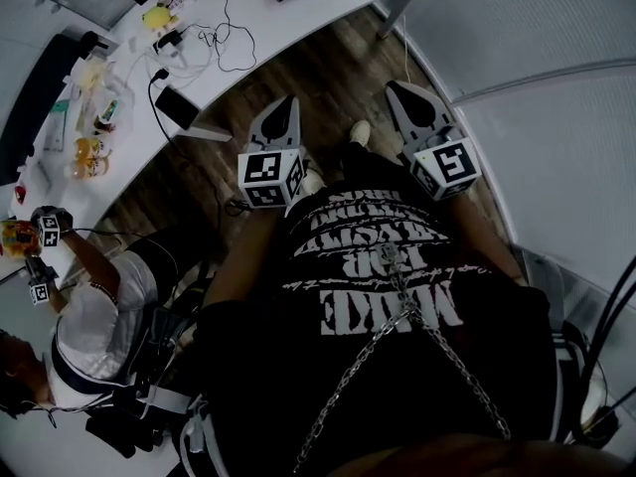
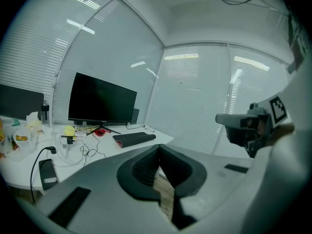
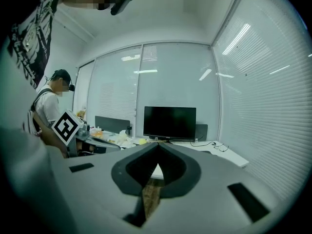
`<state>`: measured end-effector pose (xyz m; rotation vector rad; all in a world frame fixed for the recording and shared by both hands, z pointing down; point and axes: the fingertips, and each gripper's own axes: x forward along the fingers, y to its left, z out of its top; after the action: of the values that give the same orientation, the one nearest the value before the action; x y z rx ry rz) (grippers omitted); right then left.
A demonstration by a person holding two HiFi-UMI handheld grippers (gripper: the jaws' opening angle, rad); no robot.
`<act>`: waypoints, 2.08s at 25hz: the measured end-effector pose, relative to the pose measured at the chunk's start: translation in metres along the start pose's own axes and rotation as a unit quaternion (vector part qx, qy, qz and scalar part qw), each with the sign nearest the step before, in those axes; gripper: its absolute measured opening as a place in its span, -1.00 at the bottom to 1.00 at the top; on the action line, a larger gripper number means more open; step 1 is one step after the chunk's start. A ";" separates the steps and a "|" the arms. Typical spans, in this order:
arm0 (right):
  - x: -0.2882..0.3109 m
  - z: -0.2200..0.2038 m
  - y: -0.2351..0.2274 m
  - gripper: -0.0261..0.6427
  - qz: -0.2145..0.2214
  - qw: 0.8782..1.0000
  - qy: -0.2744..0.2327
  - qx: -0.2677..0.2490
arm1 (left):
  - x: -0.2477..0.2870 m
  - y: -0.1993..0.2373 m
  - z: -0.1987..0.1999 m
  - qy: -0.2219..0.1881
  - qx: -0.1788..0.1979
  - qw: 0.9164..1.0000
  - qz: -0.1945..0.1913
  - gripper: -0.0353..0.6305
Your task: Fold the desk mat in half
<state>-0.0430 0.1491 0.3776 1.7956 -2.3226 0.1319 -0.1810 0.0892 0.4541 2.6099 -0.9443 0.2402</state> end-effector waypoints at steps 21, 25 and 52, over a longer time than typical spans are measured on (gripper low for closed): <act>0.045 -0.010 0.003 -0.92 0.053 0.998 0.004 0.035 | 0.019 0.026 -0.006 0.023 -0.007 0.999 0.025 -0.87; 0.053 -0.015 -0.002 -0.92 0.050 0.998 0.004 0.040 | 0.023 0.034 -0.004 0.026 -0.007 0.999 0.033 -0.87; 0.187 -0.005 -0.172 -0.92 0.081 0.995 0.020 0.047 | 0.213 0.075 0.055 0.030 -0.024 0.996 0.082 -0.87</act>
<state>0.0785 -0.0715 0.4133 1.6272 -2.4706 0.3035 -0.0646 -0.1098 0.4817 2.4689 -1.1312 0.3309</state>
